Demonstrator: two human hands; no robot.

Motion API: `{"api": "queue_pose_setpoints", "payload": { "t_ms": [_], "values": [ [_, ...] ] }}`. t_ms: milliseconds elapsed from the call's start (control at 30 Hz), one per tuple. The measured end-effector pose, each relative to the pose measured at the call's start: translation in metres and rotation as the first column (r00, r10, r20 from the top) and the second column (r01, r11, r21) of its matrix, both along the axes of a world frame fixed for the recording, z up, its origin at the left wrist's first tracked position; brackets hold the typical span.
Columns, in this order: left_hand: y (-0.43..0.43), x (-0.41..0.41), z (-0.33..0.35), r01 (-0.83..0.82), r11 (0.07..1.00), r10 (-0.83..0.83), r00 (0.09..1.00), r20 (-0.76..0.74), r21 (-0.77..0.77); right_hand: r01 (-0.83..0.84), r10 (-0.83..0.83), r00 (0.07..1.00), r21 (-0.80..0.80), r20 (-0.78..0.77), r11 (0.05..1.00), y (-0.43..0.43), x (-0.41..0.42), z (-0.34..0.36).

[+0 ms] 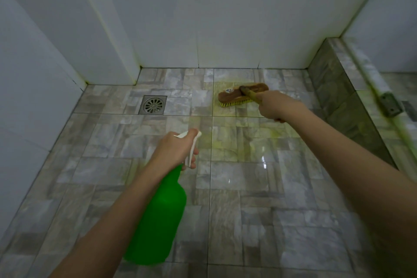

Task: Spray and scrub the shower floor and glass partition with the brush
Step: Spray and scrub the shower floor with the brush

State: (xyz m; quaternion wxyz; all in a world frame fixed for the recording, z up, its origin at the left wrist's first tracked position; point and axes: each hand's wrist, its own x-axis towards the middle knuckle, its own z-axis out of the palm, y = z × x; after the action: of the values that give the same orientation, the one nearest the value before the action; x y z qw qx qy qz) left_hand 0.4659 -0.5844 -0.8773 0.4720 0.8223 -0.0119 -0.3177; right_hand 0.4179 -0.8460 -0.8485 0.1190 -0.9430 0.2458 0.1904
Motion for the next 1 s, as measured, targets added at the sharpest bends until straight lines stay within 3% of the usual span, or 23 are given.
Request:
{"api": "queue_pose_setpoints", "payload": {
  "t_ms": [200, 367, 500, 633, 800, 1000],
  "values": [
    [0.013, -0.013, -0.029, -0.131, 0.989, 0.134, 0.990, -0.052, 0.068, -0.018, 0.018, 1.000, 0.015, 0.001, 1.000, 0.001, -0.005, 0.000],
    [0.032, -0.013, -0.037, -0.115, 0.988, 0.108, 0.992, 0.070, 0.102, 0.015, -0.015, 0.999, 0.002, 0.035, 1.000, 0.005, -0.009, -0.007],
    [0.048, -0.015, -0.037, -0.225, 0.971, 0.211, 0.966, 0.146, 0.081, 0.065, -0.065, 0.996, 0.011, 0.061, 0.998, 0.007, -0.011, -0.011],
    [0.071, -0.020, -0.032, -0.199, 0.970, 0.188, 0.978, 0.087, 0.138, 0.093, -0.095, 0.993, 0.026, 0.069, 0.995, 0.010, -0.011, -0.011],
    [0.095, -0.030, -0.038, -0.344, 0.936, 0.341, 0.939, 0.056, 0.073, 0.078, -0.081, 0.993, 0.031, 0.086, 0.996, 0.017, -0.010, -0.017],
    [0.120, -0.035, -0.042, -0.307, 0.944, 0.305, 0.952, 0.039, 0.121, 0.049, -0.049, 0.997, 0.004, 0.059, 0.999, 0.026, -0.002, -0.022]
  ]
}}
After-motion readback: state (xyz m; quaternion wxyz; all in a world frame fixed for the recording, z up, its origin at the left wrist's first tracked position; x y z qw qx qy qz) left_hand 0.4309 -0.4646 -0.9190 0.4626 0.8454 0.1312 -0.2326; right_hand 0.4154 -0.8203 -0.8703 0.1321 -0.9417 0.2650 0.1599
